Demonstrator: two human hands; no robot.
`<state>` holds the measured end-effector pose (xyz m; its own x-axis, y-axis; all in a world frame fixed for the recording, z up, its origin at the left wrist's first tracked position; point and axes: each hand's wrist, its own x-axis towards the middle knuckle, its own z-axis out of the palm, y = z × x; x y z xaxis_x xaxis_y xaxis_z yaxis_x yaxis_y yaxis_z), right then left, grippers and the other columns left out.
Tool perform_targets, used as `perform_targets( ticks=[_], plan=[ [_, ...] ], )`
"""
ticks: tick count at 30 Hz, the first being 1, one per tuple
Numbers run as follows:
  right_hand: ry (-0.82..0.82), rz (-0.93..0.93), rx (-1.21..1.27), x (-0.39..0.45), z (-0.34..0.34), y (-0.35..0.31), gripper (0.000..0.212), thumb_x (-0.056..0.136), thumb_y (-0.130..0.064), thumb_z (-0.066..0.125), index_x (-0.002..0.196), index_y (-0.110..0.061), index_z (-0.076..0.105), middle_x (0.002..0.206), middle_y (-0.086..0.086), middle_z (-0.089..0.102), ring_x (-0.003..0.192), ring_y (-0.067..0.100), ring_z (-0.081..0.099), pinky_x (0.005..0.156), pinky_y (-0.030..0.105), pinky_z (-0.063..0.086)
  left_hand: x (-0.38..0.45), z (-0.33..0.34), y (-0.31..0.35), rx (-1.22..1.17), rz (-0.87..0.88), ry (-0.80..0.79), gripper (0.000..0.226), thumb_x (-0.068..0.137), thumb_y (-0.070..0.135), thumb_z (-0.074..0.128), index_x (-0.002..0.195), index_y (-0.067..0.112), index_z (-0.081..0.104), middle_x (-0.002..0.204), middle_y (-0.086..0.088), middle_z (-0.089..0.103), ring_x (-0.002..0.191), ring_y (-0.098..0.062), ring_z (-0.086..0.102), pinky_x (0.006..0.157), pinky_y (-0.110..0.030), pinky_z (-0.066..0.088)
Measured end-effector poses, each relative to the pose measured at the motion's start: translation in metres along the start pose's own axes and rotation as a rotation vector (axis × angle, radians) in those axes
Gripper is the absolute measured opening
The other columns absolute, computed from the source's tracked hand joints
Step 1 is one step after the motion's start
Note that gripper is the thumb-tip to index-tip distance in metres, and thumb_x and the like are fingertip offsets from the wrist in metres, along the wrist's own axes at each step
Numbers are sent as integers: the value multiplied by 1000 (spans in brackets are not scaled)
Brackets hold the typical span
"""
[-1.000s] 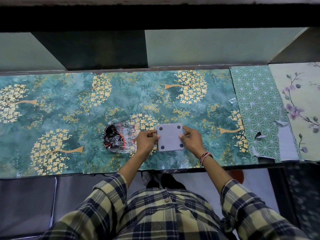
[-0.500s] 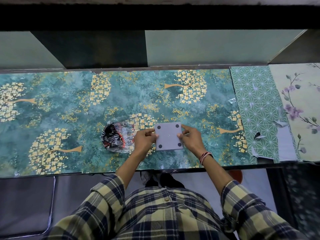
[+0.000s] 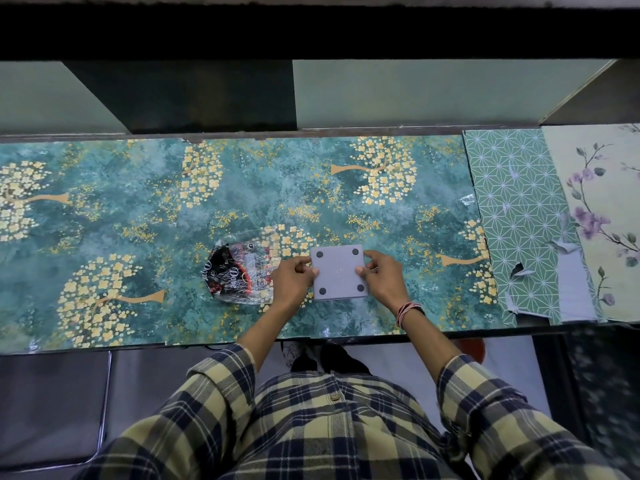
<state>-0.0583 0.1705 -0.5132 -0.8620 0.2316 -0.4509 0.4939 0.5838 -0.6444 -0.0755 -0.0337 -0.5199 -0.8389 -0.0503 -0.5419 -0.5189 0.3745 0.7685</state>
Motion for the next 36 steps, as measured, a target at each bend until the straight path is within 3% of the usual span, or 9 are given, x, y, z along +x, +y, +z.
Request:
perform_targets(
  ticks=[5, 8, 15, 18, 21, 25, 27, 31, 36],
  plan=[
    [-82, 88, -56, 4, 6, 3, 31, 100, -20, 63, 121, 1, 68, 104, 21, 76, 99, 36, 71, 85, 44, 56, 2, 5, -9, 175, 38, -48, 22, 98, 22, 63, 107, 4, 73, 96, -9, 75, 87, -28, 70, 78, -48, 59],
    [-102, 144, -103, 5, 10, 4, 27, 103, -21, 57, 103, 4, 66, 104, 26, 72, 97, 40, 69, 70, 36, 45, 0, 7, -5, 230, 62, -52, 22, 101, 17, 58, 101, -1, 71, 95, -12, 72, 82, -28, 64, 64, -34, 47],
    [-109, 144, -203, -1, 16, -2, 23, 106, -16, 51, 112, 5, 58, 113, 27, 66, 98, 40, 66, 70, 40, 48, 1, 9, 2, 321, 45, -64, 26, 102, 13, 53, 79, 1, 57, 76, -10, 57, 64, -22, 47, 51, -31, 29],
    [-168, 268, 115, -1, 7, 0, 31, 105, -22, 54, 130, -3, 57, 114, 20, 68, 82, 27, 70, 66, 44, 64, 6, 8, 0, 269, -49, -127, 26, 100, 21, 53, 100, -2, 65, 94, -15, 68, 82, -33, 64, 63, -37, 52],
    [-293, 361, 433, -4, -7, -3, 41, 105, -23, 55, 145, -14, 51, 115, 15, 71, 92, 31, 71, 78, 51, 64, 6, 5, 1, 211, -62, -179, 28, 88, 13, 55, 108, 5, 72, 102, -16, 74, 91, -37, 71, 77, -57, 61],
    [-303, 351, 752, -8, -19, -16, 52, 100, -55, 55, 130, -13, 60, 122, 16, 67, 108, 38, 67, 84, 62, 60, -14, -6, 18, 19, 56, -67, 51, 82, -17, 61, 124, 11, 67, 120, -2, 67, 101, -25, 68, 78, -45, 64],
    [-252, 361, 954, -7, -21, -23, 60, 96, -65, 53, 122, -12, 63, 120, 17, 65, 110, 38, 64, 86, 66, 58, -16, -8, 17, -102, 141, 5, 46, 83, -17, 62, 108, 21, 67, 125, 0, 67, 110, -21, 66, 79, -41, 63],
    [-88, 357, 1113, -1, -20, -36, 29, 93, -38, 71, 98, -10, 68, 98, 13, 69, 86, 28, 72, 79, 55, 61, -19, -13, 20, -244, 197, 30, 39, 83, -15, 58, 82, 24, 66, 127, 5, 71, 123, -17, 63, 93, -36, 56],
    [-58, 241, 1064, -8, -15, -34, 15, 80, -8, 69, 71, -14, 60, 102, 14, 64, 87, 28, 71, 59, 35, 52, -20, -21, 31, -715, -62, -61, 9, 98, 9, 61, 101, 10, 70, 109, -7, 74, 104, -23, 65, 83, -34, 56]
  ],
)
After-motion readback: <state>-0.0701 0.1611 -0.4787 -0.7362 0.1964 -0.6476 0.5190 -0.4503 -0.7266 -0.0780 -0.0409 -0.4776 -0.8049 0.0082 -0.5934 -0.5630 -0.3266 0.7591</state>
